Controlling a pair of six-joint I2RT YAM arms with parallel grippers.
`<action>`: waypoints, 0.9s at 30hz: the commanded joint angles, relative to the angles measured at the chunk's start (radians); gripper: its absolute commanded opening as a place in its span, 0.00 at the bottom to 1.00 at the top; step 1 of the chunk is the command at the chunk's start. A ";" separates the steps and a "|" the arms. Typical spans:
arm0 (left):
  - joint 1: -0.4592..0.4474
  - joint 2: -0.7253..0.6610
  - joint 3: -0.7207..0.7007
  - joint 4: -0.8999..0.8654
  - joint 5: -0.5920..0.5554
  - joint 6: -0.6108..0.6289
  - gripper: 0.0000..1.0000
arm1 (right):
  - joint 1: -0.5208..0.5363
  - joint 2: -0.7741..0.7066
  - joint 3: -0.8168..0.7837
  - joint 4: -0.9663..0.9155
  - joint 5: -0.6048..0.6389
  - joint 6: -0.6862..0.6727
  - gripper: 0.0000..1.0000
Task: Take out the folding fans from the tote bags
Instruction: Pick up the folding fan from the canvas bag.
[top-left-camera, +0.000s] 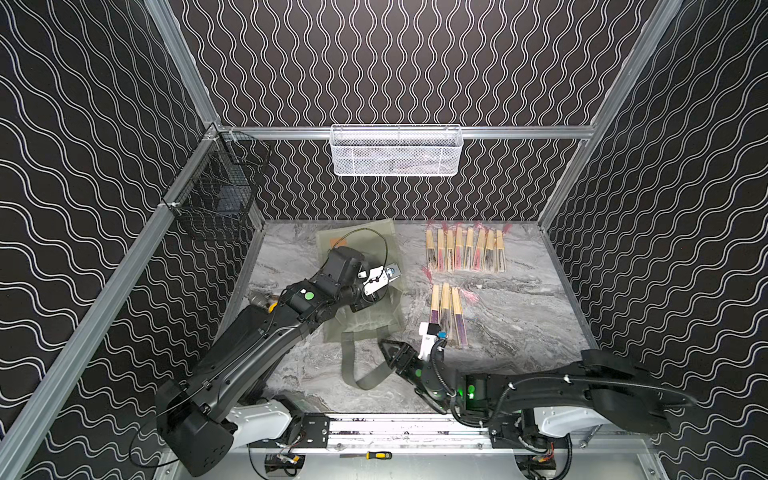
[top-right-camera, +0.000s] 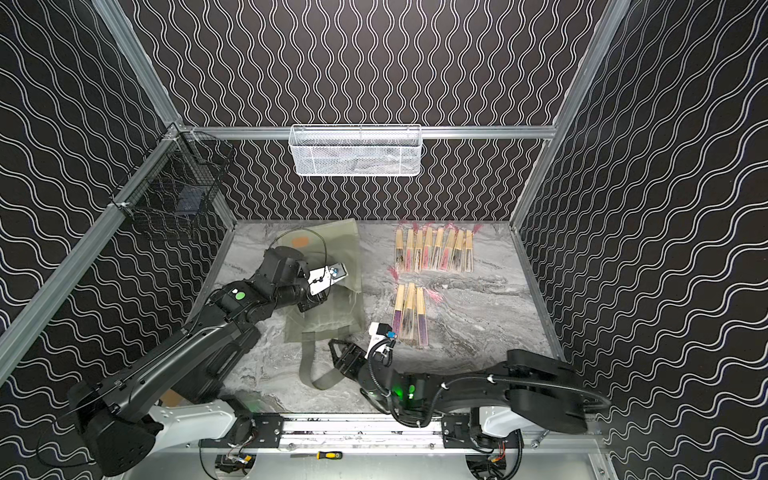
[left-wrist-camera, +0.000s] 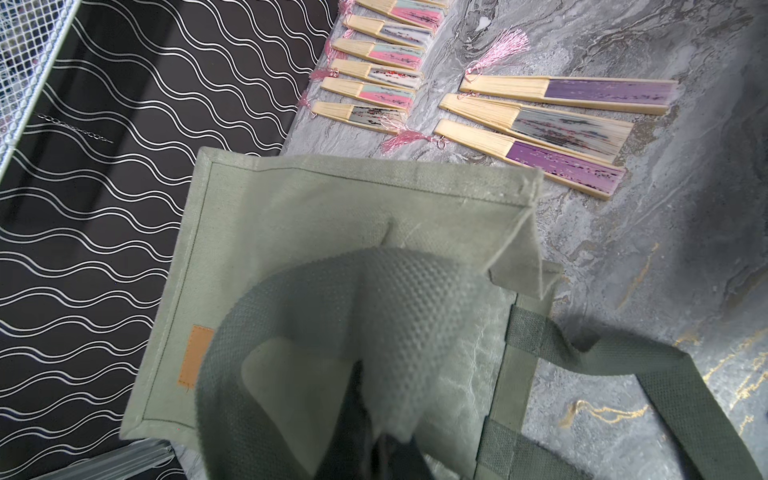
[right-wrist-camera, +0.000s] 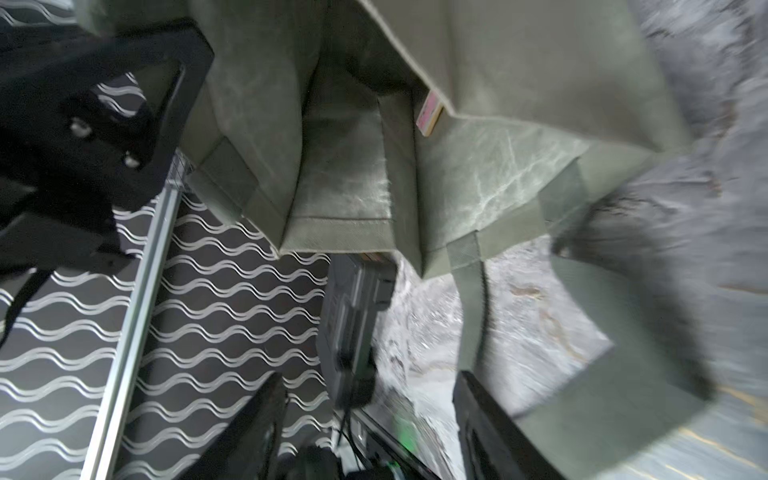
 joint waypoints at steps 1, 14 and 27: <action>-0.001 -0.005 0.007 0.020 0.002 0.001 0.00 | 0.004 0.084 0.046 0.114 0.143 0.047 0.62; -0.001 -0.012 0.011 0.015 -0.003 -0.001 0.00 | -0.088 0.402 0.220 0.279 0.079 -0.177 0.53; 0.000 -0.021 0.021 0.000 0.002 -0.009 0.00 | -0.246 0.693 0.473 0.277 -0.115 -0.229 0.51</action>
